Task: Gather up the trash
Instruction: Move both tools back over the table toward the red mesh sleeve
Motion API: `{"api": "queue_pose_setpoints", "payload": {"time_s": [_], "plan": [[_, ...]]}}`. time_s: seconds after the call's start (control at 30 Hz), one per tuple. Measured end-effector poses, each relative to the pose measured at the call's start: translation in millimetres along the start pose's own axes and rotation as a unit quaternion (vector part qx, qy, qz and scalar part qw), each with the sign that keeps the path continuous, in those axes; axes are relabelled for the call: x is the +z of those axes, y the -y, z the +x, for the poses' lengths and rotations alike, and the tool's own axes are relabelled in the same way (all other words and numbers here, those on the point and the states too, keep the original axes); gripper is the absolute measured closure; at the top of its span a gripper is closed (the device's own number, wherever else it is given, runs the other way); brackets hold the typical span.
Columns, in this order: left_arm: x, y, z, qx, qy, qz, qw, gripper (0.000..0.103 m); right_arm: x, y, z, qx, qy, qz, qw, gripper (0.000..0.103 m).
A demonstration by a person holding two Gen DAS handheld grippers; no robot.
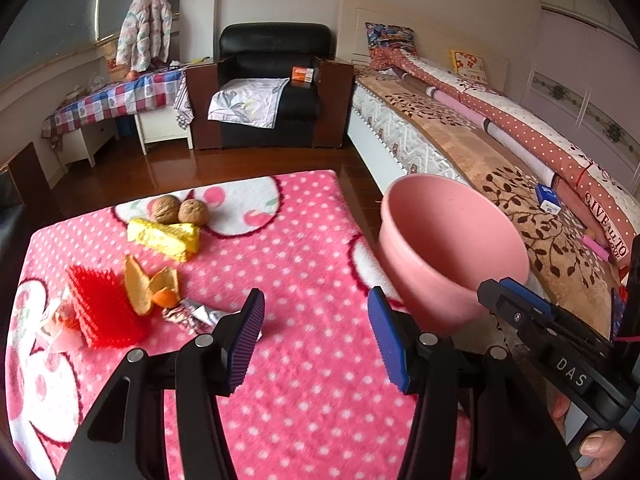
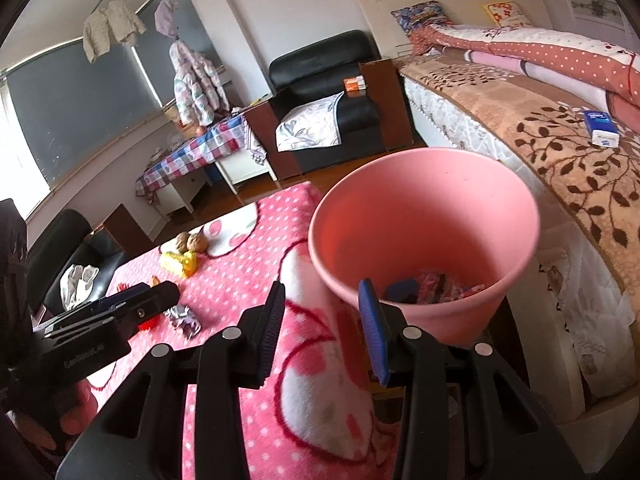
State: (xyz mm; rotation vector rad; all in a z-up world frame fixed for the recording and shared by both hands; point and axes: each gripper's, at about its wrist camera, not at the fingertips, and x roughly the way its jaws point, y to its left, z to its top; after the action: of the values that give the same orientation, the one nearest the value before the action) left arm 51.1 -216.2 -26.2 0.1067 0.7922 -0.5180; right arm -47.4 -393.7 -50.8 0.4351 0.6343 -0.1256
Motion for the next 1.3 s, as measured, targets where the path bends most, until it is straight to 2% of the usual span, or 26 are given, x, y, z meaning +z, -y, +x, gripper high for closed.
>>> {"api": "queue_pose_setpoints", "payload": {"time_s": [0.6, 0.83, 1.1, 1.3], "plan": [[-21.7, -45.9, -18.3, 0.028, 0.000, -0.034, 0.9990, 0.049, -10.3, -19.0, 1.9, 0.032, -0.010, -0.022, 0.999, 0.064], [-41.8, -75.6, -24.9, 0.055, -0.006, -0.050, 0.9972, 0.049, -17.6, -30.0, 16.8, 0.052, -0.034, -0.037, 0.997, 0.064], [-58.2, -125.6, -26.0, 0.083, -0.017, -0.097, 0.9917, 0.049, -29.2, -61.1, 41.8, 0.084, -0.078, -0.069, 0.991, 0.064], [-57.6, -165.3, -32.4, 0.104, -0.005, -0.139, 0.9848, 0.049, -34.8, -89.1, 56.5, 0.104, -0.097, -0.101, 0.985, 0.064]]}}
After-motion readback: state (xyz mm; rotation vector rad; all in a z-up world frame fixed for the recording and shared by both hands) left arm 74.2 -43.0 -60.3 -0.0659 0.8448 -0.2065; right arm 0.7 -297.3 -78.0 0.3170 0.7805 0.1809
